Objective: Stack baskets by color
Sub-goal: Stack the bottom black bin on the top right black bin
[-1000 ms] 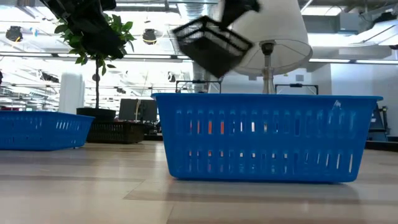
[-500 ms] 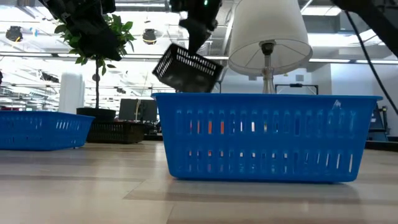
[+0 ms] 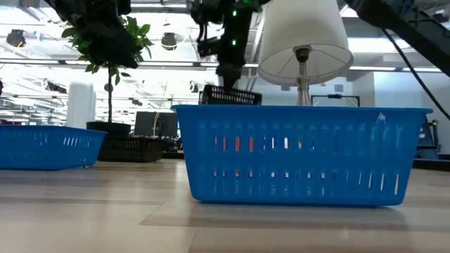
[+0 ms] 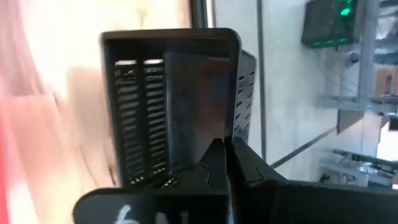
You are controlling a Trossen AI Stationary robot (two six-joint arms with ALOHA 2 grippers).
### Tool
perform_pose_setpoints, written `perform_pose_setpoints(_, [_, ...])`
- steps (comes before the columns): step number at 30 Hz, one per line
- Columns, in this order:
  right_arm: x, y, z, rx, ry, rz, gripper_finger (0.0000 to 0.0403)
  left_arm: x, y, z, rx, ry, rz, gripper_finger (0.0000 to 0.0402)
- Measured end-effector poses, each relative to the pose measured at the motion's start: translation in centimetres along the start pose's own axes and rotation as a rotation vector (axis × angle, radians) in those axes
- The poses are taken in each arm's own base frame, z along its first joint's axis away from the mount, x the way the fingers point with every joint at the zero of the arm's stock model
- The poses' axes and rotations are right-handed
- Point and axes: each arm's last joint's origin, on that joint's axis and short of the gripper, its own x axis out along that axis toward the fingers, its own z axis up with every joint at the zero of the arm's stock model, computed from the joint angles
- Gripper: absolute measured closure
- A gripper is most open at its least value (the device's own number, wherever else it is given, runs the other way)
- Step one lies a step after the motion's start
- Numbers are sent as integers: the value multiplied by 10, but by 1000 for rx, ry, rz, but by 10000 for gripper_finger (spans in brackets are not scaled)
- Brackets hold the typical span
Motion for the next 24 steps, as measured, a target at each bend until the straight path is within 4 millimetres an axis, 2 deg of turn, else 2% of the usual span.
perform_pose_setpoints(17, [20, -20, -11, 21, 9, 126, 400, 0, 0, 0, -19, -3, -1, 157])
perform_pose_setpoints(24, [20, -19, -10, -1, 0, 136, 359, 0, 0, 0, -19, -3, -1, 157])
